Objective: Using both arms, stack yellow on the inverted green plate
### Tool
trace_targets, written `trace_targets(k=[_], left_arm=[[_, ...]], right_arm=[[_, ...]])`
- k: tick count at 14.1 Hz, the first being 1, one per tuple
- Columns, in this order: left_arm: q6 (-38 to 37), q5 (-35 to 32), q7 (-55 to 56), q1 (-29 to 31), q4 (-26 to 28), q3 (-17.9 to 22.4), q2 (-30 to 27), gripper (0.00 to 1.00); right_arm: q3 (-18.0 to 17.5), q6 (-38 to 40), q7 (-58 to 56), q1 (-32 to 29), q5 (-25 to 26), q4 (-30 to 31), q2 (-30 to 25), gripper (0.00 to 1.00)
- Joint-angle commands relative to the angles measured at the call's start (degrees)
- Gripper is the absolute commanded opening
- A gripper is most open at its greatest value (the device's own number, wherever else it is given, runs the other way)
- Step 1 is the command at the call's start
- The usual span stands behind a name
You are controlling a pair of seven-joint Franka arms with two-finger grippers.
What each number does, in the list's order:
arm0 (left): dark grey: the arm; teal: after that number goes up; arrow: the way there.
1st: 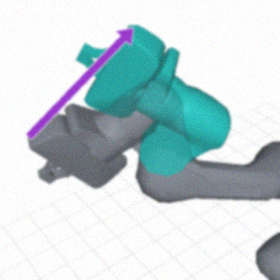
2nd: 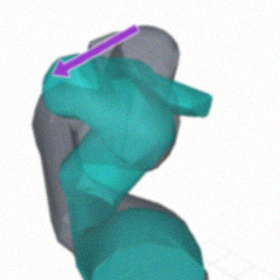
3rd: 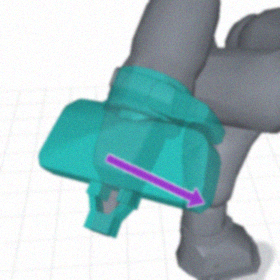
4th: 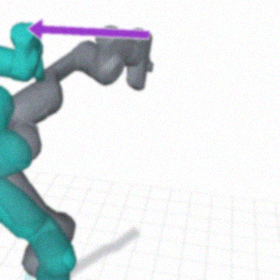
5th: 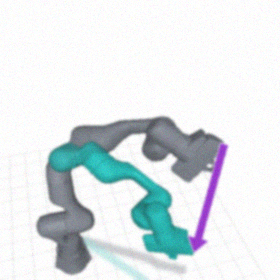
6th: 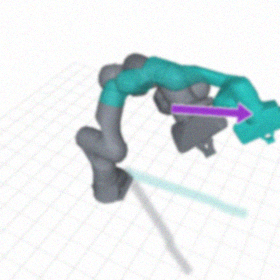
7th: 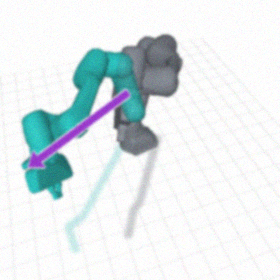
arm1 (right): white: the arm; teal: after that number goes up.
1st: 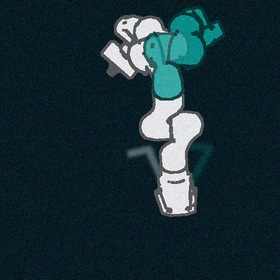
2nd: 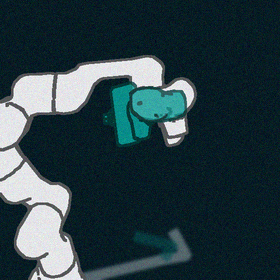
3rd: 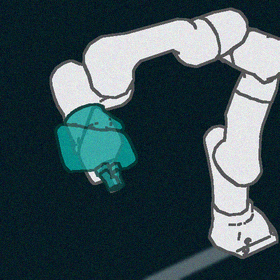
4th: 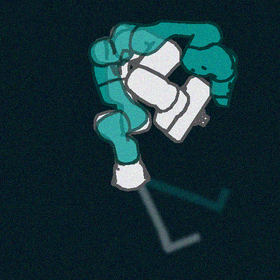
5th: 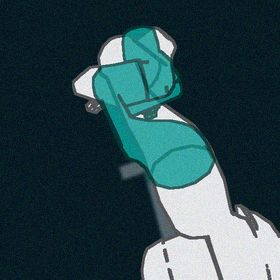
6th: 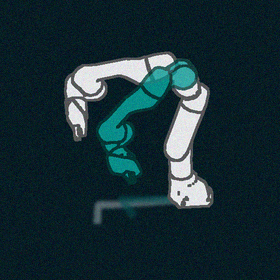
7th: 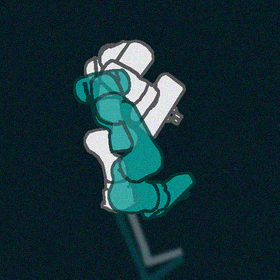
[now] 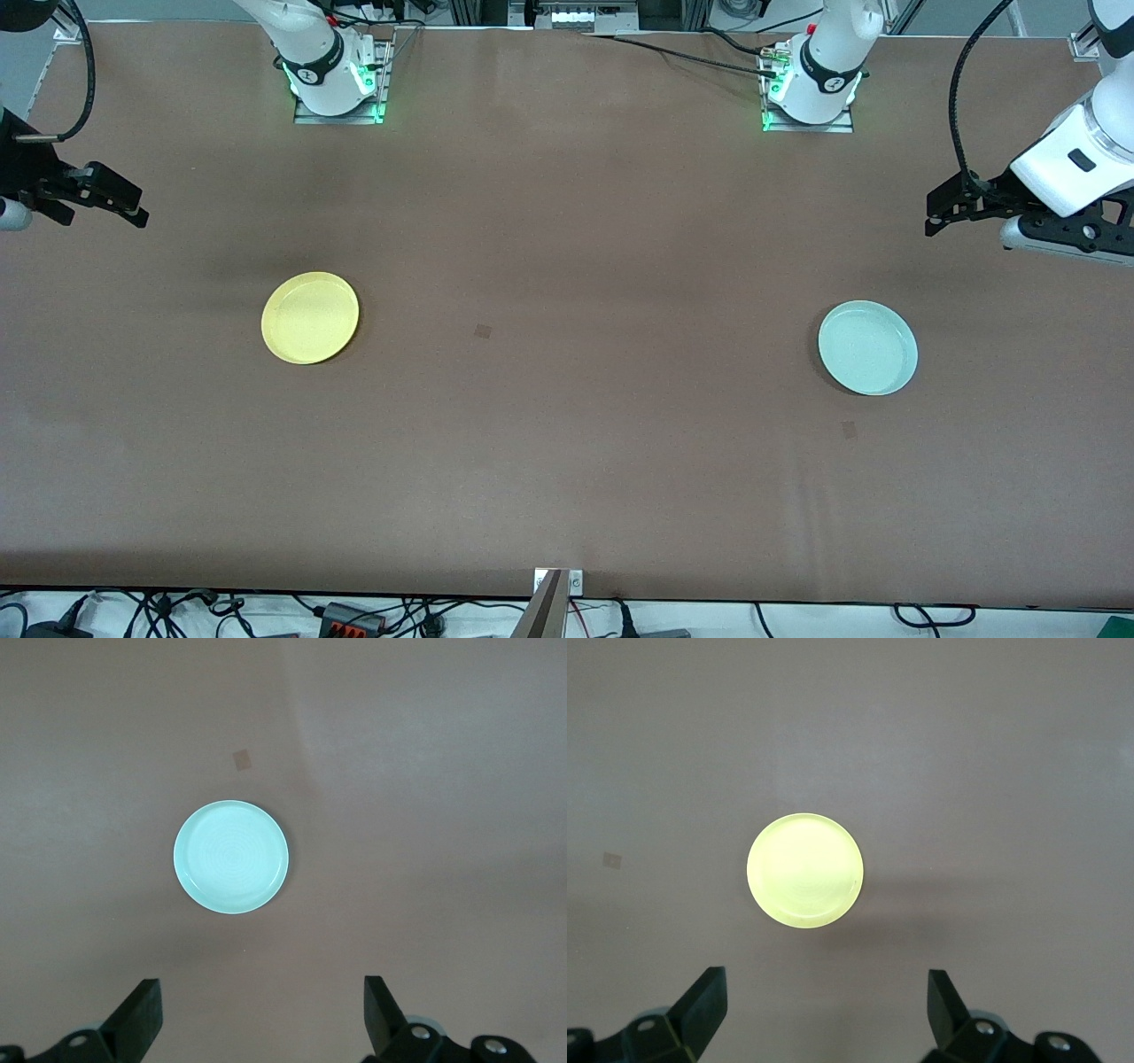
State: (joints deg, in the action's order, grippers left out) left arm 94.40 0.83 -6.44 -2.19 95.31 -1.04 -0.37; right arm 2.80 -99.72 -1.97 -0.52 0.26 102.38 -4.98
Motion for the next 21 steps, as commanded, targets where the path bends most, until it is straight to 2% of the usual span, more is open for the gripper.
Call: trace_targets(k=[1,16,21], left_arm=[[-1.3,-1.3,0.2,-0.2,-1.8,-0.1,0.6,1.00],[-2.5,-0.7,0.3,-0.4,-1.9,-0.1,1.5,1.00],[-3.2,-0.5,-0.3,1.4,-5.7,0.6,8.5,1.00]], right_arm=[[0.0,0.0,-0.3,0.0,0.4,0.6,-0.6,1.00],[-0.2,-0.8,-0.1,1.0,-0.3,-1.7,2.0,1.00],[-0.2,-0.8,0.6,1.0,-1.3,-1.7,2.6,1.00]])
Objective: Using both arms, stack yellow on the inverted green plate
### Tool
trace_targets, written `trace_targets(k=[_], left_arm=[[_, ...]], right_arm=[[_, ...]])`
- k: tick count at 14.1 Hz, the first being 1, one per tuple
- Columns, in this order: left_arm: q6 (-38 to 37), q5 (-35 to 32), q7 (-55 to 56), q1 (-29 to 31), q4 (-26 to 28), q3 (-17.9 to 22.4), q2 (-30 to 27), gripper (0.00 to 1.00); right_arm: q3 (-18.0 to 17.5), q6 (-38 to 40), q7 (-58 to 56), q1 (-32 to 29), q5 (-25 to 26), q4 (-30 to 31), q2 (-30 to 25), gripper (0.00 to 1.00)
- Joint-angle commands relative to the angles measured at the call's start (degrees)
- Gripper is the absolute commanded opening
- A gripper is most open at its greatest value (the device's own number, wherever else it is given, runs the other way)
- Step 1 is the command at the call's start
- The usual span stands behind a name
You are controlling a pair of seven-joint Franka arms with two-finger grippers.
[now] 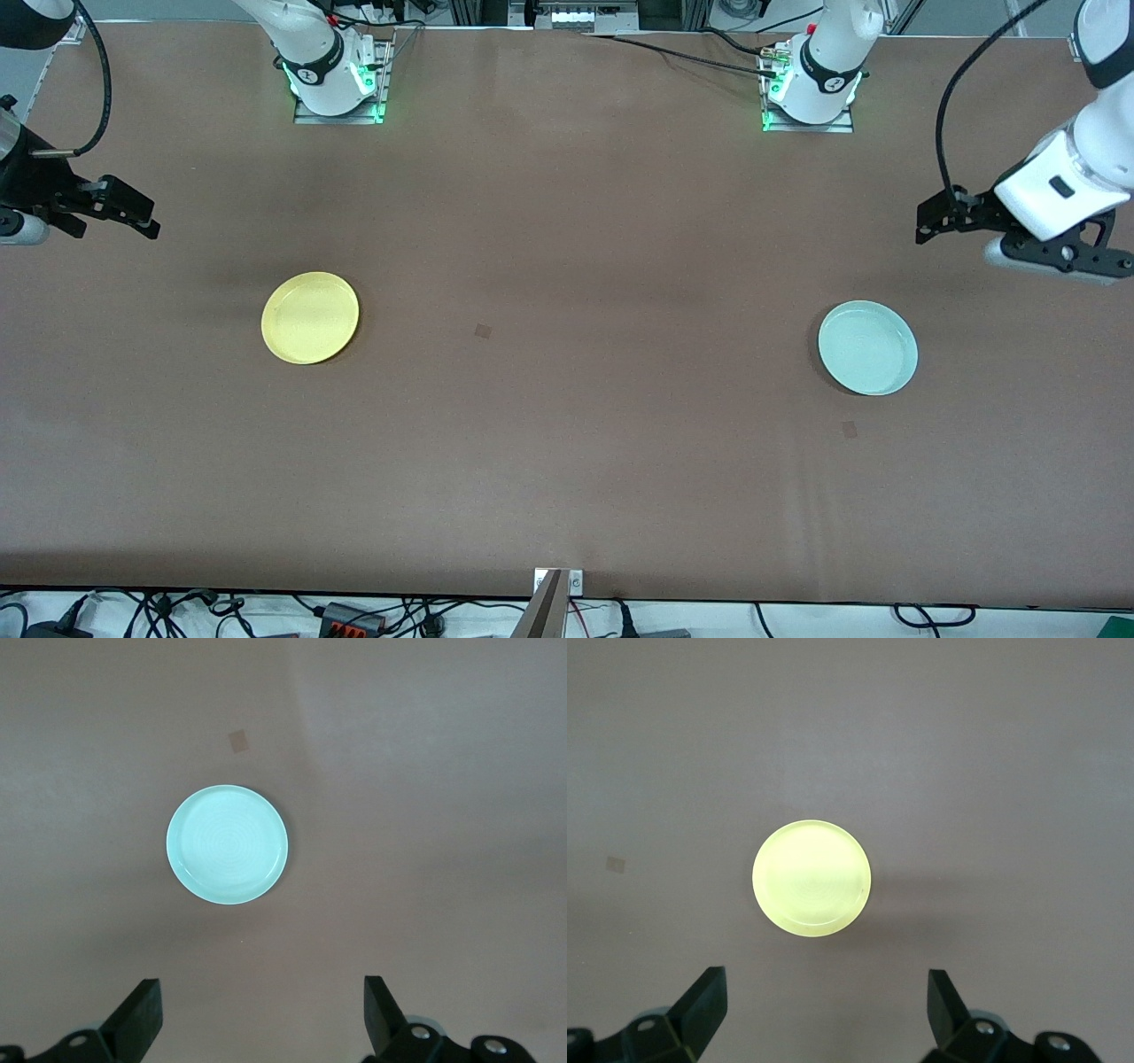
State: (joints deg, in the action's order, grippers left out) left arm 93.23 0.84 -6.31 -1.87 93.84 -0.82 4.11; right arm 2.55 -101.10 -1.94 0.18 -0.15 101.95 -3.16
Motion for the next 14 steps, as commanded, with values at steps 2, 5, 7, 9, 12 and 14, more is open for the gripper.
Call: trace_targets(k=[2,5,7,9,12,14], left_arm=[[-2.8,-0.5,-0.6,4.1,-3.5,0.4,6.2,1.00],[-3.4,-0.4,-0.5,5.5,-2.9,0.3,11.1,1.00],[-2.4,-0.3,-0.6,6.2,-2.9,0.3,15.1,1.00],[2.3,-0.3,-5.2,8.4,-2.7,0.0,19.3,1.00],[7.9,5.6,-12.6,11.9,-2.6,-0.1,25.2,1.00],[10.0,9.0,-14.8,14.2,-2.6,-0.2,28.5,1.00]], right_arm=[[0.1,0.1,0.6,0.4,-1.1,-1.2,1.2,1.00],[0.1,-0.2,-0.2,0.7,-1.2,-1.4,4.0,1.00],[0.1,-0.4,-0.3,2.4,-0.6,-1.5,7.9,1.00],[0.1,-1.5,-0.1,3.2,-0.7,-1.5,11.5,1.00],[0.1,-1.9,0.0,3.3,-1.2,-1.7,16.7,1.00],[0.2,-2.5,-0.1,3.3,-1.1,-1.8,19.8,1.00]])
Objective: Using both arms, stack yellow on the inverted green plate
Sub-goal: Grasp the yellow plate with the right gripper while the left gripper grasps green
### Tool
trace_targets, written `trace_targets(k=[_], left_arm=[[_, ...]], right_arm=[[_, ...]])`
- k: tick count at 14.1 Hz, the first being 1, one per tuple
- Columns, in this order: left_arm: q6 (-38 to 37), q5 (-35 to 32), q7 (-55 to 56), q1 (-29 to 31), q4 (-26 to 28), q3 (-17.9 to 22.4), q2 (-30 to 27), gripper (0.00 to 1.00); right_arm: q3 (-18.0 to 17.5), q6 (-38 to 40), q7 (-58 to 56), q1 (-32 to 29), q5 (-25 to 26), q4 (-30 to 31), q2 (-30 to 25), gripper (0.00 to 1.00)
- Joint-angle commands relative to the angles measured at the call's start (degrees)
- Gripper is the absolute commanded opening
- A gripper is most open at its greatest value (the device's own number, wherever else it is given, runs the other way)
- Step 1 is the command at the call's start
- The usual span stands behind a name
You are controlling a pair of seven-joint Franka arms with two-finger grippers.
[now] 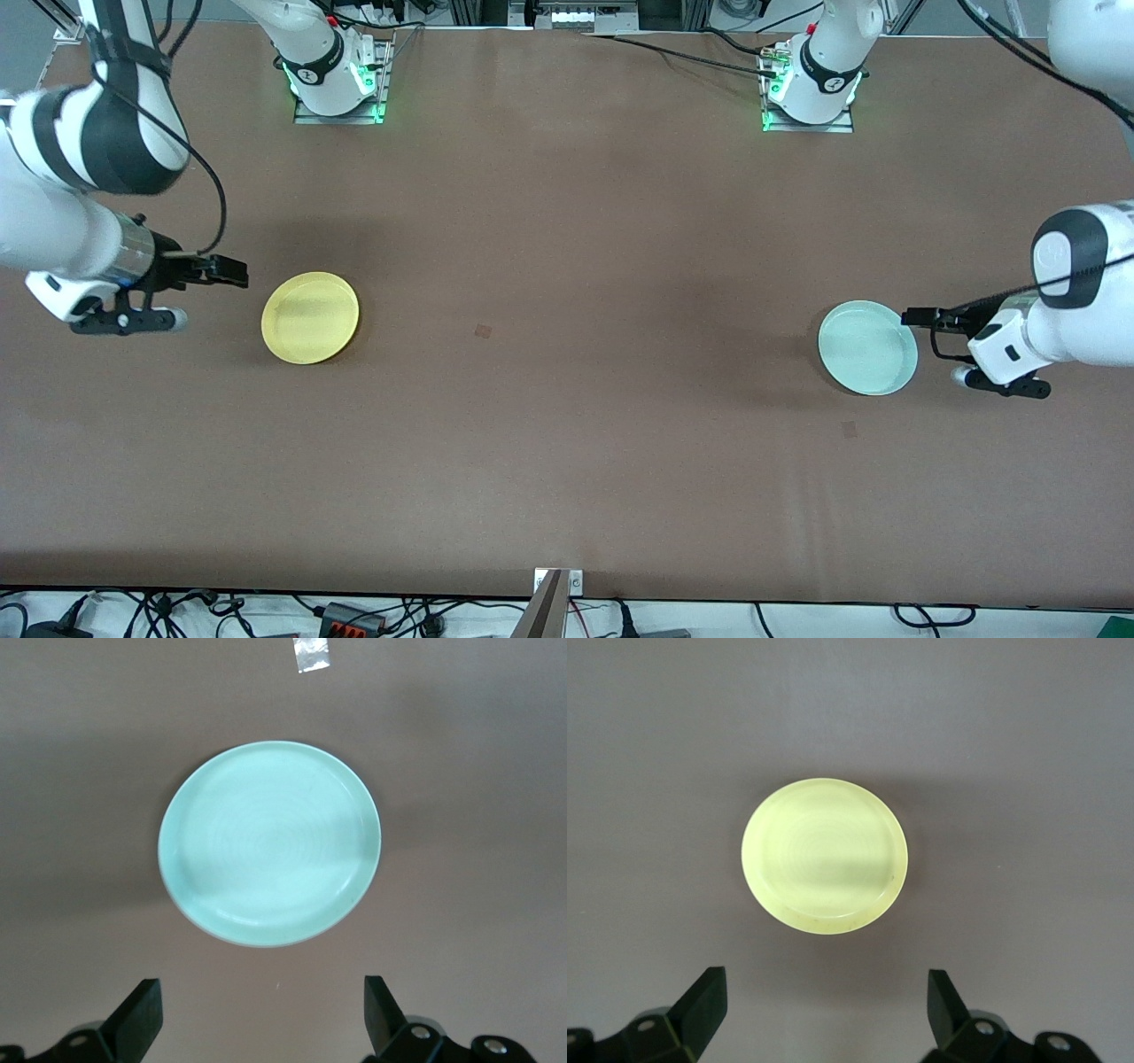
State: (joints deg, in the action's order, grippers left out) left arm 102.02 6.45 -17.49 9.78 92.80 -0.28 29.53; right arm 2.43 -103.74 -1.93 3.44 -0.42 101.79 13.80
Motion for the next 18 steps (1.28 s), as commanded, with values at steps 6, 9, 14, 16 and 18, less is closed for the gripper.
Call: trace_targets(k=[6,9,14,16,18], left_arm=[[9.1,4.4,-14.4,6.6,-1.5,-0.9,9.5,0.84],[12.3,5.7,-16.8,6.8,-0.7,-0.9,11.0,0.81],[14.9,6.1,-19.0,7.2,0.7,-1.1,11.6,0.49],[15.0,6.1,-19.1,7.7,0.7,-1.4,12.4,0.37],[15.0,6.1,-19.1,7.7,0.7,-1.5,12.4,0.21]], right_arm=[[0.7,-0.1,-0.1,-2.7,-1.0,-1.3,12.1,1.00],[0.5,-2.8,-0.4,-5.4,-1.8,-1.2,16.0,1.00],[0.6,-6.0,-4.3,-7.3,-6.8,-1.3,20.6,1.00],[0.6,-6.4,-4.3,-7.6,-6.9,-1.3,21.4,0.89],[0.6,-6.6,-4.3,-7.5,-6.9,-1.2,21.9,0.73]])
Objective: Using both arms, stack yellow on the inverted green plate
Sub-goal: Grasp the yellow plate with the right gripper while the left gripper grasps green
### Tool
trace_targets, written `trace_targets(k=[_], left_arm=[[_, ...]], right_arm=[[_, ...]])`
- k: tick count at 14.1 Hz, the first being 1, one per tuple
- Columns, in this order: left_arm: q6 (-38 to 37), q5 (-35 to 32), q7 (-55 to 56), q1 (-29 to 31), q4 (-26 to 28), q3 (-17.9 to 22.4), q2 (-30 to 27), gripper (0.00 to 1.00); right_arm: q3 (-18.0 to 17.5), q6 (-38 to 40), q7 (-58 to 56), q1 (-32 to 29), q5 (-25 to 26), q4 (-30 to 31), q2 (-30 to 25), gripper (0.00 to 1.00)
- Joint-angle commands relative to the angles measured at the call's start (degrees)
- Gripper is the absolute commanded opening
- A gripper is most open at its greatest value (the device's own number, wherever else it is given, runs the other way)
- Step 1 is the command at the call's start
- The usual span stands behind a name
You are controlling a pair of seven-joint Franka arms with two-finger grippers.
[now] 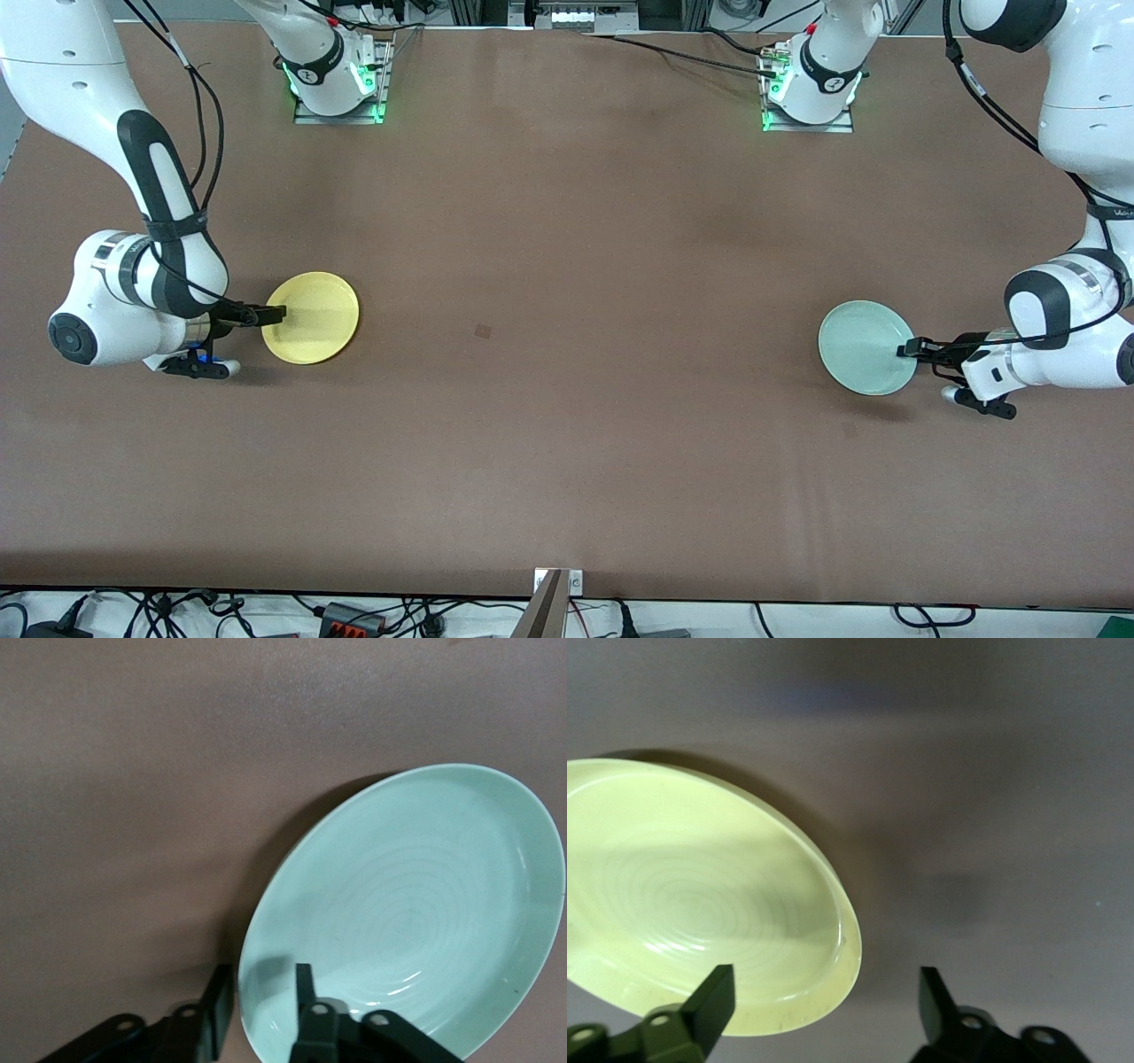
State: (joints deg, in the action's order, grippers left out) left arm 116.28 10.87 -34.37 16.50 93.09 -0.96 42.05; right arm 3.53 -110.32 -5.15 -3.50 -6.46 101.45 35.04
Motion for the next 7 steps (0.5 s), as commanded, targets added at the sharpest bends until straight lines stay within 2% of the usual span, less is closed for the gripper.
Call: trace_targets(k=[1,4,5,7], left_arm=[[0.8,1.7,-2.4,1.0,0.3,-0.7,-0.2,0.13],[0.8,2.9,-2.5,0.7,0.1,-0.8,-0.3,0.07],[0.9,4.7,-2.5,0.6,-0.1,-0.8,-0.5,0.03],[0.7,5.7,-2.2,0.4,-0.4,-0.9,-2.0,0.01]], right_arm=[[-0.5,-0.1,-1.2,-0.5,-0.8,-0.9,1.1,0.66],[-0.5,-0.2,-2.2,-0.6,-0.5,-1.2,1.8,0.58],[-0.5,-0.2,-2.4,-0.6,-0.5,-1.2,1.9,0.57],[-0.5,-0.6,-2.4,-0.6,-0.5,-1.2,2.2,0.56]])
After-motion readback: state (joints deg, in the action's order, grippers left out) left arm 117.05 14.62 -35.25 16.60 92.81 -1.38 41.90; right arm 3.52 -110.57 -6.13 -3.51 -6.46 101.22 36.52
